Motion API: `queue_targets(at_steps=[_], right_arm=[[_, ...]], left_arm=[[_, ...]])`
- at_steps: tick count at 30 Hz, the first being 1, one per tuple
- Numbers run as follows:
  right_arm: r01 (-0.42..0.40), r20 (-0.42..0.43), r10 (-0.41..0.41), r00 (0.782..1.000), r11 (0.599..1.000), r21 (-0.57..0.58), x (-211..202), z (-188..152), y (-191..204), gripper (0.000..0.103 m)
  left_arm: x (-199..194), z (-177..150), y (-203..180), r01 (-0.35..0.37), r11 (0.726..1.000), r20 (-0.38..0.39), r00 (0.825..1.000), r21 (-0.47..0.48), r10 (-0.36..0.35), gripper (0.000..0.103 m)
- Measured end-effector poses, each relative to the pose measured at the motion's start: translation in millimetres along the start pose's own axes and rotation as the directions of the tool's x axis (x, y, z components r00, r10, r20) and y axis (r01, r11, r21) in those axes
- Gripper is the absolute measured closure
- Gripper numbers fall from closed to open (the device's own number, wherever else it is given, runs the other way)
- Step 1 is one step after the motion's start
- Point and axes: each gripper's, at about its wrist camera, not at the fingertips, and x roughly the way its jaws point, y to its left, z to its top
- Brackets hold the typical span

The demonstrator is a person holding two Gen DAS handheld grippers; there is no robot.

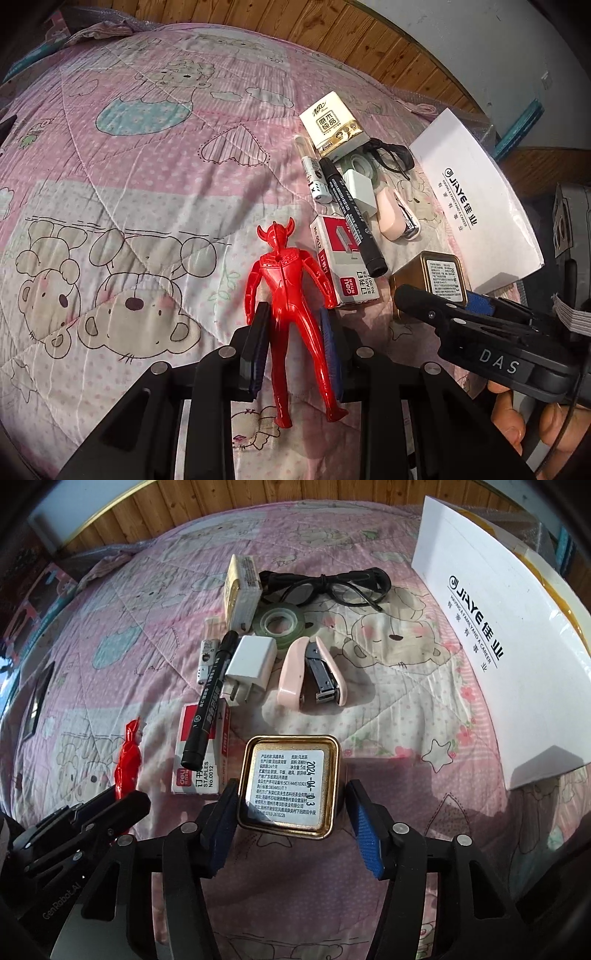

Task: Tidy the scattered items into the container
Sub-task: 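Grasp the red toy figure with the left tool while the right tool grasps the gold tin, then carry both items over the white box and release them inside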

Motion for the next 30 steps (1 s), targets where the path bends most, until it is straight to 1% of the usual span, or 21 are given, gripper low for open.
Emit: queue_targets(at_steps=[7,14,21,25,30], right_arm=[[-0.035,0.042,0.034,0.999,0.999,0.019,-12,0,-7,0.047],[-0.064,0.094,0.066,0.993,0.998,-0.025,-32,1,4,0.048],[-0.090,0.155,0.098,0.983,0.994,-0.057,-67,3,2,0.048],[-0.100,0.195,0.109,0.975,0.993,-0.057,-91,9,-8,0.048],[-0.102,0.256,0.111,0.960,0.994,-0.049,-124,19,-26,0.048]], left_arm=[[-7,1,-9,-0.008,1.000,0.020,1.000,0.025,0.007,0.075],[-26,7,-26,-0.059,0.995,0.058,0.997,0.076,0.055,0.075],[-41,17,-42,-0.115,0.989,0.072,0.992,0.097,0.108,0.075],[-53,26,-58,-0.122,0.985,0.098,0.989,0.121,0.110,0.075],[-63,41,-87,-0.111,0.981,0.129,0.988,0.161,0.091,0.075]])
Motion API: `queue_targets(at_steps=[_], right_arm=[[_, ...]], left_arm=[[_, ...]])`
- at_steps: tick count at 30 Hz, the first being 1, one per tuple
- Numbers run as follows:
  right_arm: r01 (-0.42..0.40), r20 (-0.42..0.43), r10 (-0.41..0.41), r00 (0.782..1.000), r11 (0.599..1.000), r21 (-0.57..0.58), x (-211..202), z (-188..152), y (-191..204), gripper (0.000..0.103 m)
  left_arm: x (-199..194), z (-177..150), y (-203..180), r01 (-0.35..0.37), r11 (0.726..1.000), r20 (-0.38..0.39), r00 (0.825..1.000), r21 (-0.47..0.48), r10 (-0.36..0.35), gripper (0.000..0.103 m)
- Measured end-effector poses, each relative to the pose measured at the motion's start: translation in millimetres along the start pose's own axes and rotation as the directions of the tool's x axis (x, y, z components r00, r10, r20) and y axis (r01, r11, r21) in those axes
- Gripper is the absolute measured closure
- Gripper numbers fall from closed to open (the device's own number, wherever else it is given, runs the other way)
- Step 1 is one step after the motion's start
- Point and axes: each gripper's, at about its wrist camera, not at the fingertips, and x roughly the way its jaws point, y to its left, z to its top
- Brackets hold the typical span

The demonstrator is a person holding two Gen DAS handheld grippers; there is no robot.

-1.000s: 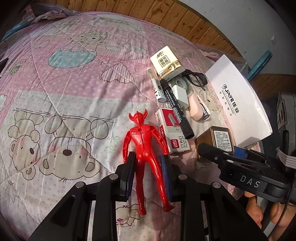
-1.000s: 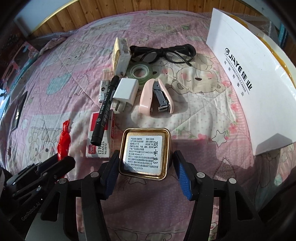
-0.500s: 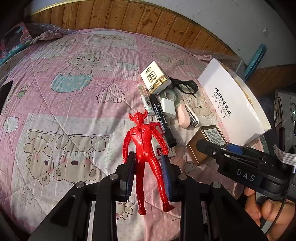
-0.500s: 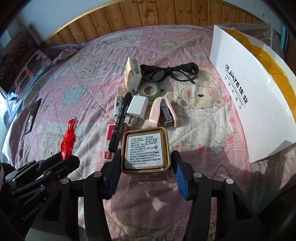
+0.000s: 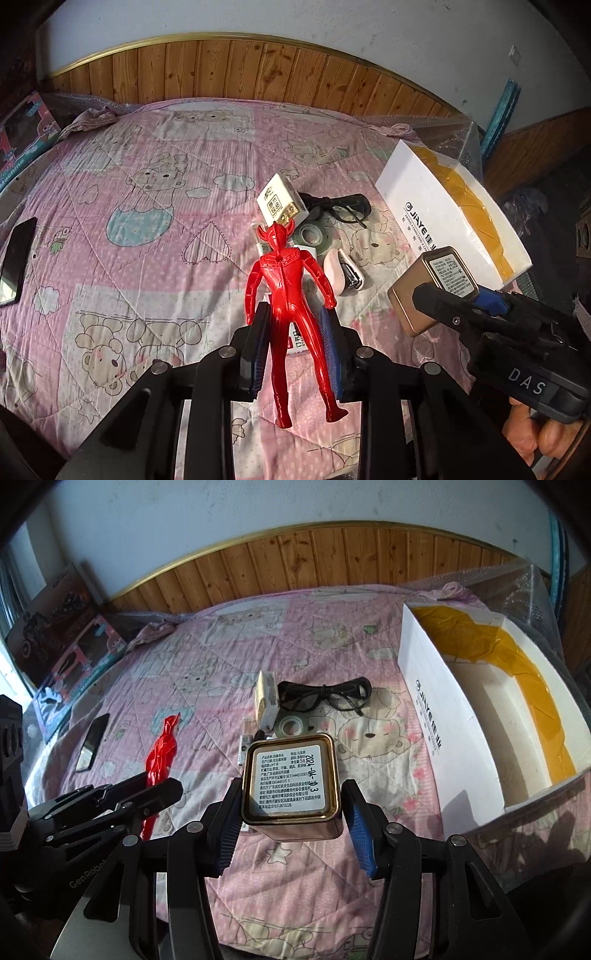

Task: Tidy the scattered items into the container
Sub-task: 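Carry both items over the white box and release them inside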

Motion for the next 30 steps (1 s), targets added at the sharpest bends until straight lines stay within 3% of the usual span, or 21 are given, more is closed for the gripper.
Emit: queue_targets(at_steps=[10,30], right_arm=[[0.030,0.088,-0.033,0.996,0.999,0.039,-48,28,-46,0.048],[0.172,0.087,-0.183,0.979,0.977,0.128,-75,49,-163,0.048]], left_arm=[[-9,39,-59,0.054,0.994,0.051,0.997,0.092,-0.059,0.075],[33,86,-184,0.168,0.950,0.020,0.984,0.264,-0.180,0.075]])
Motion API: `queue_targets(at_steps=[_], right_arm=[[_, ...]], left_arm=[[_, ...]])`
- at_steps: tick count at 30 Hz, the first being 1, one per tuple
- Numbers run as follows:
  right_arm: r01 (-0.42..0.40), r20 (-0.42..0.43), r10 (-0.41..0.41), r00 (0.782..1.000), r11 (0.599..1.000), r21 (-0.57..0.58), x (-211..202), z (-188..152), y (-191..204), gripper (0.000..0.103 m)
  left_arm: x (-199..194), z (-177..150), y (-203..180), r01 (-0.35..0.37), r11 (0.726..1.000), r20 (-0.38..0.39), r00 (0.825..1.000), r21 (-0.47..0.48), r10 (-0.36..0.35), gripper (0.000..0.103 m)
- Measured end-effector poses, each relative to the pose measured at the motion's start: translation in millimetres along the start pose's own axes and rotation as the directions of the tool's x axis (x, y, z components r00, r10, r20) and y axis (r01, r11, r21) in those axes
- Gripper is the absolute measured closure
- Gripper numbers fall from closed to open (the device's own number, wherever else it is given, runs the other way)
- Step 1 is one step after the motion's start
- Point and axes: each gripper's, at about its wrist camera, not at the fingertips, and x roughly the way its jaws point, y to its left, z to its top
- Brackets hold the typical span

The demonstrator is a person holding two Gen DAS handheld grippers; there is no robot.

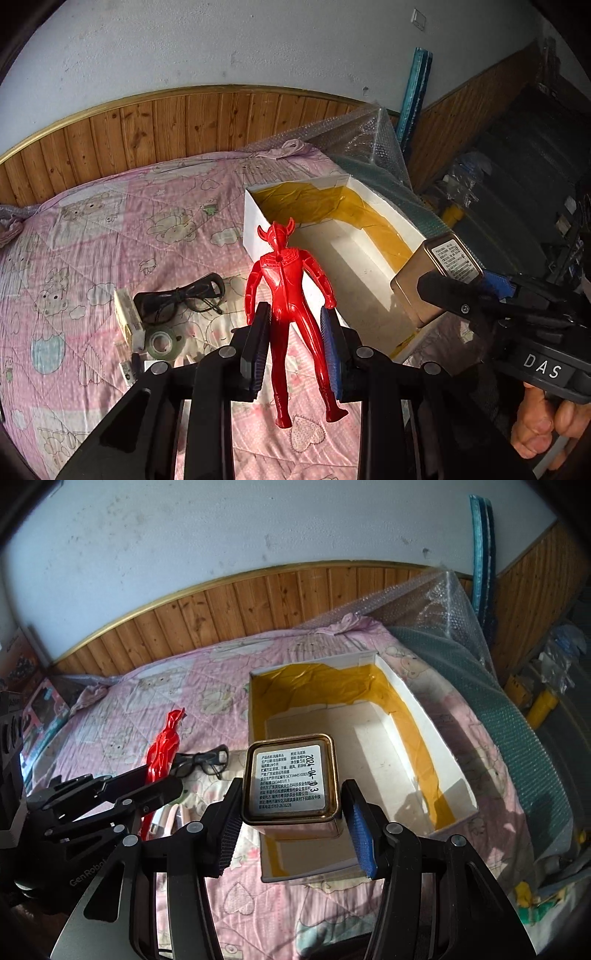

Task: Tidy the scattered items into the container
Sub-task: 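Carry both items over the white box and release them inside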

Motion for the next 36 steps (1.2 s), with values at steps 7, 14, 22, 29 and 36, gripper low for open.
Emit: queue_targets(at_steps=[7,14,22,29,36], right_arm=[[0.038,-0.034,-0.037,0.999,0.999,0.025,17,9,-34,0.048],[0.057,-0.082,-0.052,0.995,0.997,0.053,39,15,-65,0.048],[0.043,-0.160,-0.036,0.986,0.998,0.040,65,21,-86,0.048],[0.048,-0.223,-0.058,0.973,0.997,-0.053,85,21,-87,0.048],[0.052,-0.253,-0.077,0.964,0.993,-0.106,98,21,-87,0.048]], left_arm=[[33,17,-24,0.042,0.999,-0.028,0.999,0.031,-0.041,0.075],[72,30,-47,0.080,0.995,-0.074,0.994,0.059,-0.075,0.075],[109,40,-61,0.118,0.991,-0.164,0.981,0.064,-0.106,0.075],[131,35,-66,0.143,0.988,-0.237,0.964,0.065,-0.123,0.075],[145,31,-65,0.137,0.989,-0.277,0.954,0.060,-0.115,0.075]])
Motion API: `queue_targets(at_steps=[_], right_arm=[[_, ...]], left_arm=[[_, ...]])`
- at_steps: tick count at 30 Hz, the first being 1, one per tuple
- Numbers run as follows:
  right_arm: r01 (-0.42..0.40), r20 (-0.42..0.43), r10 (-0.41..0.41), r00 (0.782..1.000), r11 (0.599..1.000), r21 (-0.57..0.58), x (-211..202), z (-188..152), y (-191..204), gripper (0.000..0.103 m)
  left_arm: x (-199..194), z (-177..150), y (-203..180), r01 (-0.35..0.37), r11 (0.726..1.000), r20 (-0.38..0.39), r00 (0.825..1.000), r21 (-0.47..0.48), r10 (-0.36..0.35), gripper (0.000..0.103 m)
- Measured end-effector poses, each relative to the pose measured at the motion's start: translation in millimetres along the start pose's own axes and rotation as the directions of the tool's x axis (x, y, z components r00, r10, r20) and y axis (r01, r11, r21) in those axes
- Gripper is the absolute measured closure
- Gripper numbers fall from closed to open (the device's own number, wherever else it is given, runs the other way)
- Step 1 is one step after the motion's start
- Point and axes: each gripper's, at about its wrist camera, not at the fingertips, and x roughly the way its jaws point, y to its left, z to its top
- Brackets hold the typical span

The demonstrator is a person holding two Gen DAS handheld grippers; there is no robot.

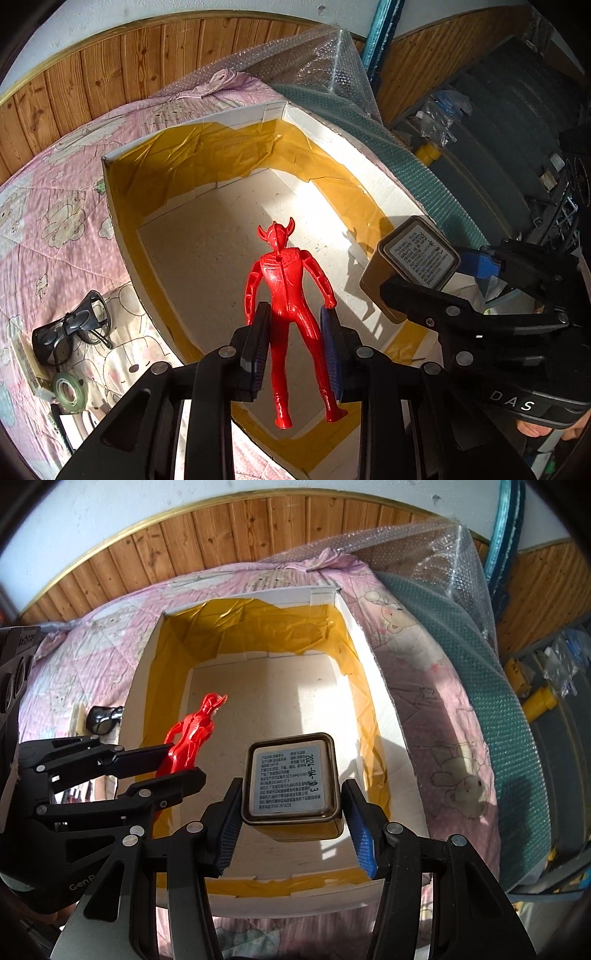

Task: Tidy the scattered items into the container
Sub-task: 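Carry both items over the white box and release them inside, then withdraw both tools from the box back toward the remaining items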

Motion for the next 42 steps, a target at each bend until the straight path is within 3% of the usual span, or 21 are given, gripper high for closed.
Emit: queue_targets(at_steps=[14,18,22,33,42], right_arm=[[-0.026,-0.017,0.026,1.000,0.999,-0.020,4,-1,4,0.046],[-0.024,-0.006,0.024,1.000,0.999,-0.021,0,-1,4,0.047],[-0.024,-0.003,0.024,1.000,0.999,-0.029,-3,-1,7,0.047],[-0.020,0.013,0.020,1.000,0.998,-0.053,-19,-5,20,0.047],[-0.063,0.044,0.067,0.997,0.995,-0.074,-47,-16,50,0.047]], left_arm=[[13,-3,7,-0.043,0.999,-0.057,0.997,0.007,0.043,0.073],[10,-4,3,-0.063,0.998,-0.045,0.997,0.030,0.064,0.063],[9,-3,3,-0.068,0.997,-0.043,0.997,0.030,0.070,0.061],[-1,-9,5,-0.062,0.998,-0.032,0.998,0.023,0.063,0.061],[-36,-28,13,-0.043,0.999,0.021,0.999,0.004,0.043,0.061]])
